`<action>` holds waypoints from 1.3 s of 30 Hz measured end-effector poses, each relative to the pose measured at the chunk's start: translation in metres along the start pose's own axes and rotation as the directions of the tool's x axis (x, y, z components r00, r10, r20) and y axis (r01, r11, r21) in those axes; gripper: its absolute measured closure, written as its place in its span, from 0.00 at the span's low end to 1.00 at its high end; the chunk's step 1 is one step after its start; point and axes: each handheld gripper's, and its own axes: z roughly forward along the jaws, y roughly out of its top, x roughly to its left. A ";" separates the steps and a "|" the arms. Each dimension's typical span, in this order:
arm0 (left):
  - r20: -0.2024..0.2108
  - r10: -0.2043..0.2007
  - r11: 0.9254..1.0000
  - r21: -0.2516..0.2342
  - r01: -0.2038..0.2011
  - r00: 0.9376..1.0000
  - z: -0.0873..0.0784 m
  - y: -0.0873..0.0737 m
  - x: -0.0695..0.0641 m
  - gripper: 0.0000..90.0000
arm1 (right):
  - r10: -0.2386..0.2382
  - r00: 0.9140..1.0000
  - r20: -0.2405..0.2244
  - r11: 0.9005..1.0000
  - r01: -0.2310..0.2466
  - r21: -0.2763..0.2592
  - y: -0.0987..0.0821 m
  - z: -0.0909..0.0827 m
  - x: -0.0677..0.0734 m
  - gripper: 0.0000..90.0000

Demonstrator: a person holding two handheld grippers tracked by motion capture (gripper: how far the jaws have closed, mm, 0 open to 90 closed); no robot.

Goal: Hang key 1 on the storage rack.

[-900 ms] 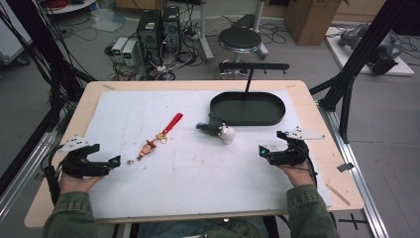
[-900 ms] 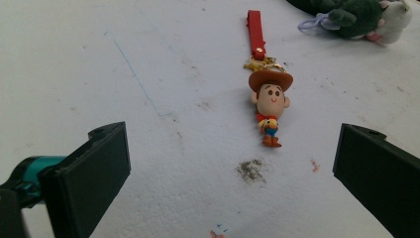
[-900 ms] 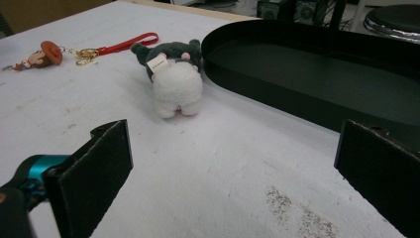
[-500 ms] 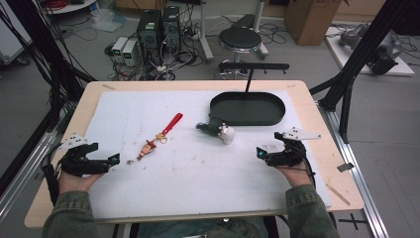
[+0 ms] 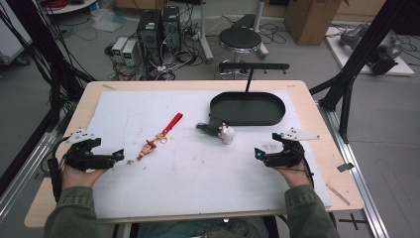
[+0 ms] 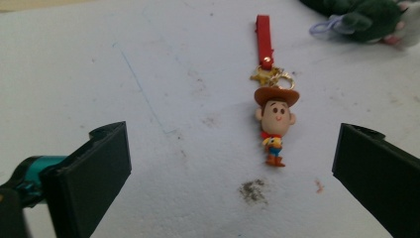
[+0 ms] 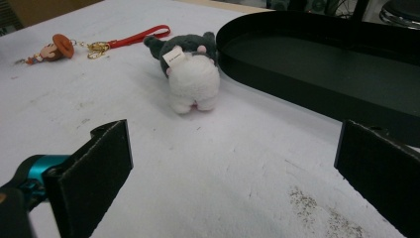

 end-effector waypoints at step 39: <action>0.141 0.182 0.957 0.203 -0.209 0.973 0.111 0.108 -0.035 0.03 | -0.041 0.999 0.025 0.998 0.040 0.048 -0.001 0.005 -0.003 0.00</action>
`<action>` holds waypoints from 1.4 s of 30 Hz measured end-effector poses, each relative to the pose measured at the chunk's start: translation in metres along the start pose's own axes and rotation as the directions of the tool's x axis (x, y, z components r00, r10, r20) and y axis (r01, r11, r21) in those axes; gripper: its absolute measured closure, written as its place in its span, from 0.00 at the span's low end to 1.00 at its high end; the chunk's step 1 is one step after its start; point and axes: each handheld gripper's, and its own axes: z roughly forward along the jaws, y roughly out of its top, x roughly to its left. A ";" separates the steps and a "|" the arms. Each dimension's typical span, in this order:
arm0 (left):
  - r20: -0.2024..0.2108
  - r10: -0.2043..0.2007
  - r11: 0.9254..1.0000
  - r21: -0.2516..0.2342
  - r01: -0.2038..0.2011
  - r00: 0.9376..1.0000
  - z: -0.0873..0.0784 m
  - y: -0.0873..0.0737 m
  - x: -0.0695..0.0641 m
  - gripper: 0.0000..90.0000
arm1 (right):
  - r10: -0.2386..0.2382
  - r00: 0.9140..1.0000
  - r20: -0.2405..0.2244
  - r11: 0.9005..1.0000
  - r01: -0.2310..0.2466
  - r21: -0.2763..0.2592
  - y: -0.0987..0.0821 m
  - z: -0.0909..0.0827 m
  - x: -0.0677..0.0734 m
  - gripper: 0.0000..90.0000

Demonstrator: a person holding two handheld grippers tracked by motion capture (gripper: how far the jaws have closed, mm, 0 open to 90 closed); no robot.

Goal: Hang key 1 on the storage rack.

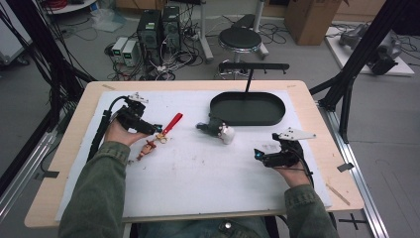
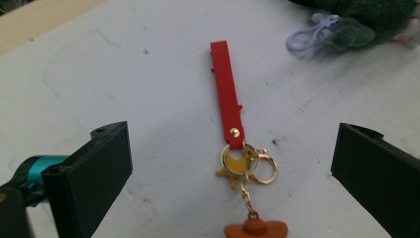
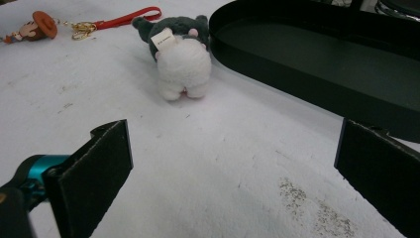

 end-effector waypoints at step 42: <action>0.069 0.006 0.957 0.290 -0.025 0.998 0.107 0.055 -0.004 0.60 | -0.001 1.000 0.014 1.000 0.000 0.031 -0.001 0.006 -0.008 0.01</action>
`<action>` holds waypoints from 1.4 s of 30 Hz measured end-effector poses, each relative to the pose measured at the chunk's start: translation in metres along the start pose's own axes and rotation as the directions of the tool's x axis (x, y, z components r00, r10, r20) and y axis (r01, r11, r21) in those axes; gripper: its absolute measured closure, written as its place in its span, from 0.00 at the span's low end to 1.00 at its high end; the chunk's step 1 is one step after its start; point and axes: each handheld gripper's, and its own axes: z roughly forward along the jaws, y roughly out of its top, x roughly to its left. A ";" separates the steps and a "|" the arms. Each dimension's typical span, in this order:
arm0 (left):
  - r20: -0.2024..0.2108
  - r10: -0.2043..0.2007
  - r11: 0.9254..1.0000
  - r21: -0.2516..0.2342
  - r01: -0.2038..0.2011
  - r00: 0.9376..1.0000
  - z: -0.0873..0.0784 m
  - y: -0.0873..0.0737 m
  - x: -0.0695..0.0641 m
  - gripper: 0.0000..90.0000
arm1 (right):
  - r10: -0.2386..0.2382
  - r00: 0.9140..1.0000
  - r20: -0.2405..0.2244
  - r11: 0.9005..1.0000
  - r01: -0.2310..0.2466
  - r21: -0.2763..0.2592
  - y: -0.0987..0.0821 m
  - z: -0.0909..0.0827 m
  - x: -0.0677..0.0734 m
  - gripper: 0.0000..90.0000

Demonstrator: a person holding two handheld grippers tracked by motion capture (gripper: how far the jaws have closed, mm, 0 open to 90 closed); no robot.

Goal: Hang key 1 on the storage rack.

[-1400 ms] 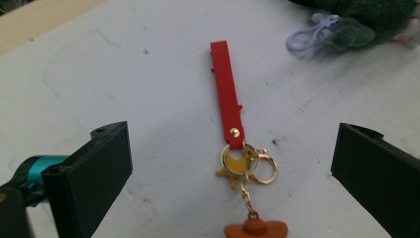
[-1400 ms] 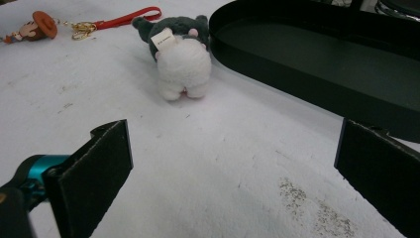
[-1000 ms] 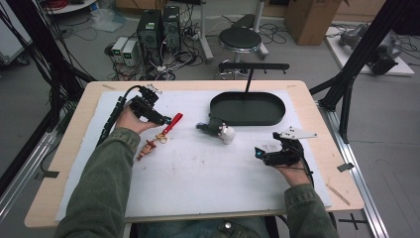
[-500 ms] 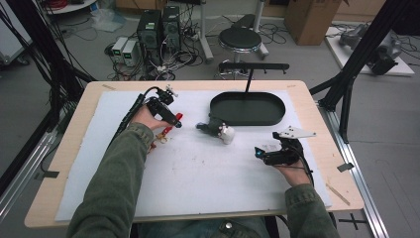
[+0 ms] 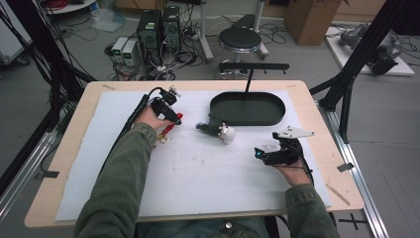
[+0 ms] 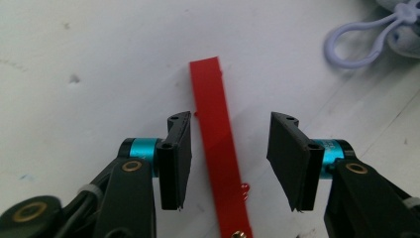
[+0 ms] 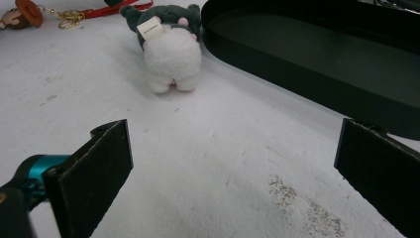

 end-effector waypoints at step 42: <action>-0.013 -0.153 0.972 -0.185 0.148 0.988 -0.131 -0.023 0.005 0.83 | -0.017 1.000 -0.019 1.000 0.017 -0.003 -0.002 -0.006 0.003 0.01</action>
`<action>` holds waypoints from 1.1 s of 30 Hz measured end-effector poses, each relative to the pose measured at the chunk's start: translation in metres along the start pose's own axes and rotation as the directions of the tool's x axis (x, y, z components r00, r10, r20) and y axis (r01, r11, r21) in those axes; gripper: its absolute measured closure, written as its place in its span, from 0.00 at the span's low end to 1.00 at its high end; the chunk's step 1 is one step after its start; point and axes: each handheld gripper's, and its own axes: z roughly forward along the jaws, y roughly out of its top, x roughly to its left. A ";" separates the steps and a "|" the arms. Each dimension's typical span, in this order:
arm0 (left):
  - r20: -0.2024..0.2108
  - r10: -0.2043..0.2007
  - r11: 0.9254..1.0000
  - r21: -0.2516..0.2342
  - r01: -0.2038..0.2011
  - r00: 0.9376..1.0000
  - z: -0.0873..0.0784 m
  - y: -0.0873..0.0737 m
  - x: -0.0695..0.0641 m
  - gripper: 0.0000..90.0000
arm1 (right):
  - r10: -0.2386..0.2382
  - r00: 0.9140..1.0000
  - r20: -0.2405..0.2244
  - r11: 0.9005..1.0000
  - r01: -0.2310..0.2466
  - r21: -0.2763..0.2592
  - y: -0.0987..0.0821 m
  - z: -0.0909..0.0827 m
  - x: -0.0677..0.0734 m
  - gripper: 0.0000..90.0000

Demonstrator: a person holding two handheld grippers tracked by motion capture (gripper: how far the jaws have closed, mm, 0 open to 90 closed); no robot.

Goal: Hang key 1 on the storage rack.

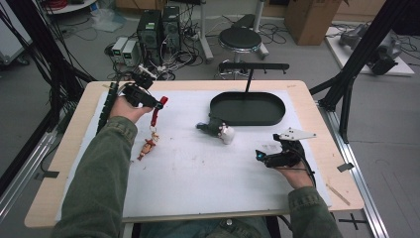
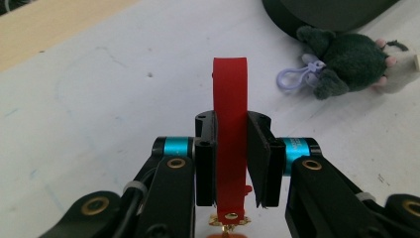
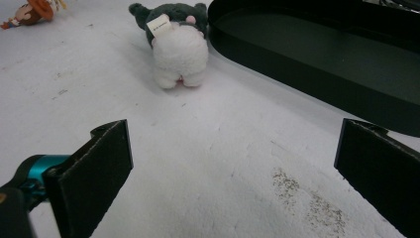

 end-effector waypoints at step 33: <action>-0.021 0.124 0.973 -0.191 -0.126 0.992 -0.091 0.088 -0.063 0.83 | 0.037 0.999 -0.012 0.999 -0.037 -0.020 0.001 0.002 0.005 0.01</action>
